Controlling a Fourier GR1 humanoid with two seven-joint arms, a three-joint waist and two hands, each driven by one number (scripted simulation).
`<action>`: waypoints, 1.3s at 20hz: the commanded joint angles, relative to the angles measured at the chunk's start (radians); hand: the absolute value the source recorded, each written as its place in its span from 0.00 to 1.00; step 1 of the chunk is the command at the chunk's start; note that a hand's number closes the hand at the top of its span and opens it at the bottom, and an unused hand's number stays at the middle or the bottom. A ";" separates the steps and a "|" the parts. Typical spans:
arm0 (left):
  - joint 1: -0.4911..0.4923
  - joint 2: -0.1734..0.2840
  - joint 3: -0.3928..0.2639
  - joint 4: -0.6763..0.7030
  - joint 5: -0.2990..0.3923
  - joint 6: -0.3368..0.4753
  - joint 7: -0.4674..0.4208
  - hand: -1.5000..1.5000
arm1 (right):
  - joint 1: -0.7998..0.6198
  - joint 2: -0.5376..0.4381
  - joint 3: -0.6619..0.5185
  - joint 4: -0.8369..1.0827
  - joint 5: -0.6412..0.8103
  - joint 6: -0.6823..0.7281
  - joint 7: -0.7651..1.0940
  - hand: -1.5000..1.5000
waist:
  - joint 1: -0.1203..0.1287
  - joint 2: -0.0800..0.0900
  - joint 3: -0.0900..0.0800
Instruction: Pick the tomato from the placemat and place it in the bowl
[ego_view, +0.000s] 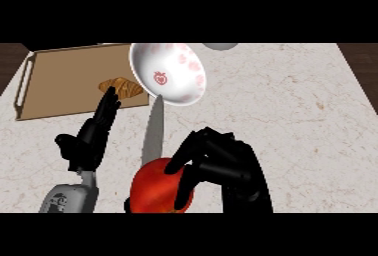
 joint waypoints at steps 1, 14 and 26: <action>-0.047 -0.023 -0.012 -0.002 -0.015 0.022 0.051 0.50 | -0.171 0.004 -0.146 -0.015 -0.042 0.064 0.179 1.00 | 0.004 0.001 0.000; -0.015 0.002 0.012 -0.031 0.011 -0.017 0.026 0.50 | -0.350 -0.018 -0.431 0.620 -0.005 0.087 -0.045 1.00 | 0.018 0.007 0.001; -0.055 0.007 0.020 -0.032 0.016 -0.034 0.082 0.50 | -0.510 0.004 -0.500 1.196 -0.241 -0.020 -0.415 1.00 | 0.032 0.010 0.001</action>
